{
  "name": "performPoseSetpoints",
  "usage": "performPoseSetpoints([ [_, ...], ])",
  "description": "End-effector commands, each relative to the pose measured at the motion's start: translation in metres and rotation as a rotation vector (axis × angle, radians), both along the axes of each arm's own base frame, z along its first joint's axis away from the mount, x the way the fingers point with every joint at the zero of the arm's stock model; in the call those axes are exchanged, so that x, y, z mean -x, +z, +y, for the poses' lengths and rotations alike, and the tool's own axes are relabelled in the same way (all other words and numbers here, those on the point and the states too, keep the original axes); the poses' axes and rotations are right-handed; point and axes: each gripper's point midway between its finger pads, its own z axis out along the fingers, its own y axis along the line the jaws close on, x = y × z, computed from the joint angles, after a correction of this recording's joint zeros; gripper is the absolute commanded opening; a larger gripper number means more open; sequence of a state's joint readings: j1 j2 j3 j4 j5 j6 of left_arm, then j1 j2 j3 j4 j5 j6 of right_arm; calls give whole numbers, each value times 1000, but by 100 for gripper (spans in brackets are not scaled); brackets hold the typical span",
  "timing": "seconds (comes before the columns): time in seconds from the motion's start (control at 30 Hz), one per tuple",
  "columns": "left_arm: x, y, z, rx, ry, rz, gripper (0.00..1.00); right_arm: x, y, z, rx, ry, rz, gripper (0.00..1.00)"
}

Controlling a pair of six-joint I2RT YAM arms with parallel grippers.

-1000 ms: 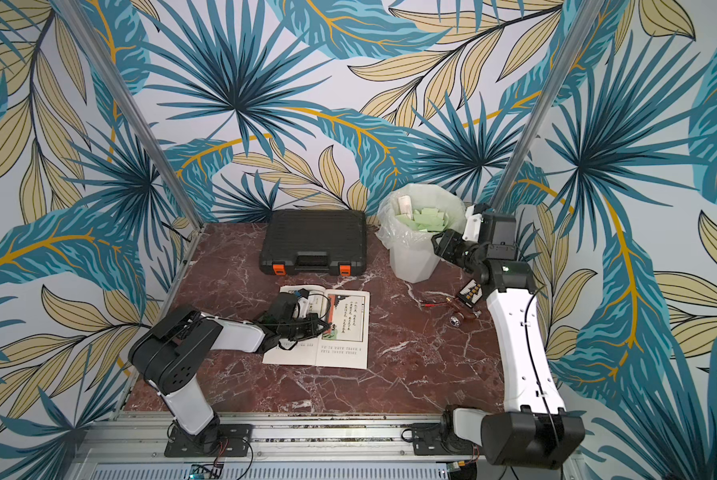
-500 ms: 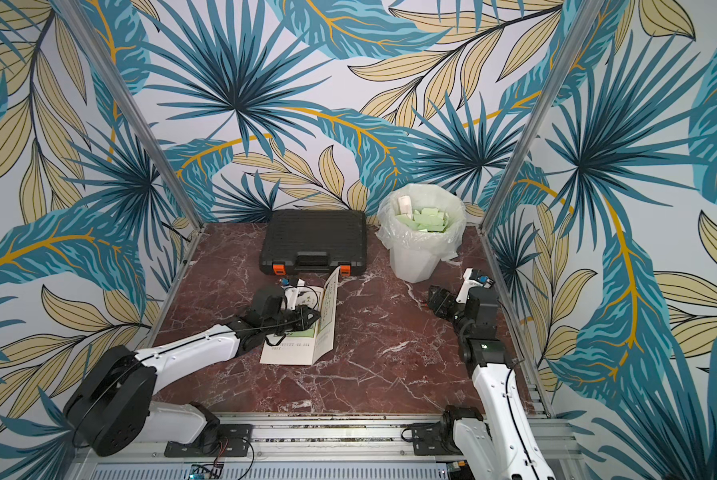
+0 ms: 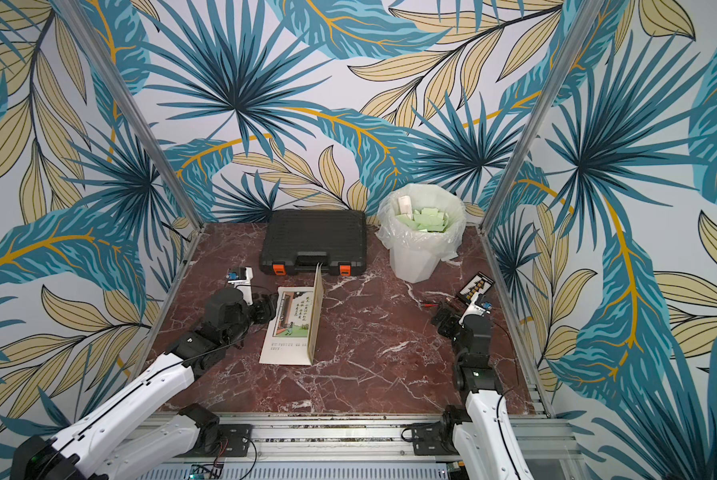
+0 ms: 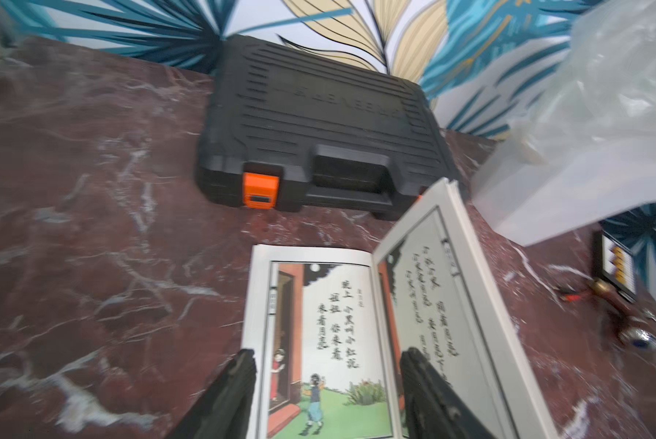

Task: Peel off the used sticky note
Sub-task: Reset both arms

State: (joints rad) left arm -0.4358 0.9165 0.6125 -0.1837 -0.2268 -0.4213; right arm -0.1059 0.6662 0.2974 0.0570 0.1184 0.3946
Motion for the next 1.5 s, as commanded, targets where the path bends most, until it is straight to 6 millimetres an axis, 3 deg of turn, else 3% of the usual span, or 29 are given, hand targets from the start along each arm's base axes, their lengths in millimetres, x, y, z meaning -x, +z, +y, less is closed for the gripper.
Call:
performPoseSetpoints([
  [0.0, 7, -12, 50, -174, 193, -15, 80, 1, 5, -16, 94, -67, -47, 99],
  [0.13, 11, -5, 85, -288, 351, -61, 100, -1, 2, -20, 123, -86, -77, 100],
  [0.27, 9, -9, 104, -354, 420, -86, 100, -8, -3, -23, 153, -90, -86, 100],
  [0.43, -2, -9, 110, -417, 455, -184, 100, -20, -7, -24, 179, -79, -100, 99],
  [0.5, -2, -18, 114, -434, 463, -209, 100, -28, -10, -22, 192, -63, -100, 100],
  [0.53, -5, -25, 112, -504, 405, -209, 100, -31, -11, -21, 198, -56, -103, 99],
  [0.9, -66, -42, 100, -459, 260, -284, 100, -78, -10, -2, 301, 54, -107, 100],
  [1.0, -82, -58, 95, -464, 210, -265, 100, -93, -23, 6, 297, 94, -88, 100],
  [1.17, -85, -69, 88, -430, 118, -249, 100, -108, -38, 20, 353, 128, -54, 99],
  [1.3, -90, -82, 91, -400, 100, -225, 100, -109, -41, 22, 359, 136, -27, 100],
  [1.47, -91, -80, 92, -396, 96, -206, 100, -107, -40, 35, 364, 215, -58, 99],
])
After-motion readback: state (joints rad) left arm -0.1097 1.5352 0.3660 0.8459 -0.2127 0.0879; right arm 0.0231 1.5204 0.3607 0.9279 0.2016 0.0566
